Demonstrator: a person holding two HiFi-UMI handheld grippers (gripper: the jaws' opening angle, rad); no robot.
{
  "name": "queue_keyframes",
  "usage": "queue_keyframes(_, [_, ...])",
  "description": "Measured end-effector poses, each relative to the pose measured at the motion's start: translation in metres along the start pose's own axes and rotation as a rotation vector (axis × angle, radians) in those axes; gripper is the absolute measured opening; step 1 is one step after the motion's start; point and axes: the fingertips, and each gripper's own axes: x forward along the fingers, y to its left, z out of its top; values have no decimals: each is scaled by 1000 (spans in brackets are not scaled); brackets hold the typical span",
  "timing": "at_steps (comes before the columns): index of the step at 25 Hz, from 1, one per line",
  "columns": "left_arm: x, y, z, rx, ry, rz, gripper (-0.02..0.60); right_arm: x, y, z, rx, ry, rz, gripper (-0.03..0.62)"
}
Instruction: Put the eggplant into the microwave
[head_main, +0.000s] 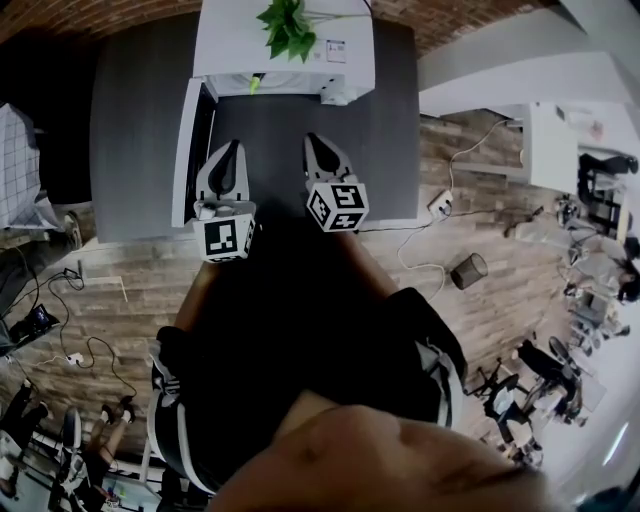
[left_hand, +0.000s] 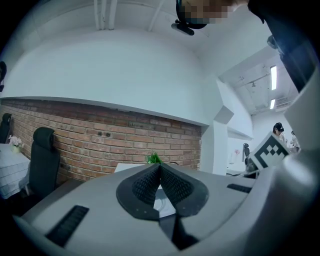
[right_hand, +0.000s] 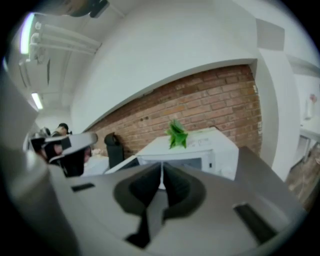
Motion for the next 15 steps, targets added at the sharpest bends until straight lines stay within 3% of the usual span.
queue_keyframes(15, [-5,-18,-12,28,15,-28,34,-39,16,10,-22,-62,48,32])
